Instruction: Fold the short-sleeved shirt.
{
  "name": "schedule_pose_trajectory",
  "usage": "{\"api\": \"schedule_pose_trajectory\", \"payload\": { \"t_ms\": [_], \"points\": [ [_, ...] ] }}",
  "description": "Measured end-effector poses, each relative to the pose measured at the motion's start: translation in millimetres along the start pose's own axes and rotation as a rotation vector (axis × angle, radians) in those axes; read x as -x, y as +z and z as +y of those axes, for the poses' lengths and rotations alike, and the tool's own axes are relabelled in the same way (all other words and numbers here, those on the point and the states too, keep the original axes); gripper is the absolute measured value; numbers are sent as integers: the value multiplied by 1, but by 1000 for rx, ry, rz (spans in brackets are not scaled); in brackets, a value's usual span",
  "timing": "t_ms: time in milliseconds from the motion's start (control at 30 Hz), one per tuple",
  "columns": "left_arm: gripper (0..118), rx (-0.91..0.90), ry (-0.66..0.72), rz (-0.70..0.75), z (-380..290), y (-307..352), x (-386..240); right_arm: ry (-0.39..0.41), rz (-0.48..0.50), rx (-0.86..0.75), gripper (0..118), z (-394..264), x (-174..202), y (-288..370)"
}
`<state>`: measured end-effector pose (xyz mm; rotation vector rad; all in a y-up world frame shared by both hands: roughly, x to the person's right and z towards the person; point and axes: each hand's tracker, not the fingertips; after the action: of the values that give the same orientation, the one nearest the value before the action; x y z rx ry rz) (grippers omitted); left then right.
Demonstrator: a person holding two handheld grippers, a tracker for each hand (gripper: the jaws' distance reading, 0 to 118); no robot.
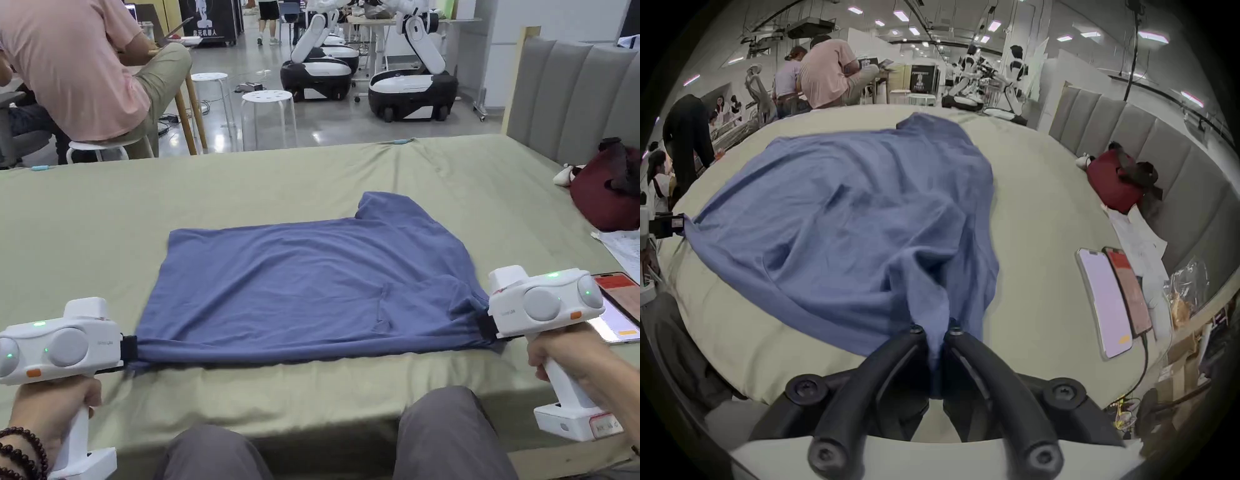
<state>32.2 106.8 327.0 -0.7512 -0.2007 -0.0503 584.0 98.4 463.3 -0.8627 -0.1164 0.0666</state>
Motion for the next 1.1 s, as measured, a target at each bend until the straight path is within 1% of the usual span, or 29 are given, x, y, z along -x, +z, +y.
{"api": "schedule_pose_trajectory", "payload": {
  "t_ms": [100, 233, 267, 400, 567, 667, 800, 833, 867, 900, 933, 967, 1000, 1067, 1100],
  "points": [
    [5, -34, -6, -10, 21, 1, 0, -54, 12, -60, 6, 22, -12, 3],
    [5, -73, -4, -8, 56, -12, -2, -74, 19, -90, 6, 58, -22, -11],
    [5, -78, 3, -11, 65, -19, -3, -77, 17, -94, 6, 66, -17, -10],
    [5, -53, -6, -1, 94, -62, -8, -65, 3, -71, 6, 97, -17, -49],
    [5, 25, -6, 30, 101, -122, -11, -53, -23, -22, 6, 116, -13, -100],
    [5, 52, 12, 37, 100, -140, -13, -53, -29, -22, 6, 121, -16, -114],
    [6, 52, 17, 39, 99, -145, -17, -67, -42, -26, 6, 125, -20, -117],
    [14, 50, 14, 45, 98, -144, -19, -67, -43, -27, 9, 126, -20, -116],
    [31, 48, 12, 60, 98, -141, -20, -64, -54, -34, 25, 125, -20, -113],
    [51, 42, 12, 69, 97, -139, -19, -51, -84, -58, 50, 125, -20, -110],
    [75, 35, 15, 66, 96, -136, -17, -41, -90, -65, 82, 125, -20, -106],
    [104, 22, 23, 57, 95, -131, -14, -40, -95, -67, 115, 123, -22, -101],
    [118, 5, 30, 56, 94, -122, -12, -48, -103, -67, 118, 121, -24, -93],
    [117, -58, 44, 61, 93, -104, -9, -93, -87, -105, 112, 118, -29, -78],
    [117, -67, 44, 51, 92, -95, -6, -105, -73, -106, 112, 115, -32, -69]
  ]
}}
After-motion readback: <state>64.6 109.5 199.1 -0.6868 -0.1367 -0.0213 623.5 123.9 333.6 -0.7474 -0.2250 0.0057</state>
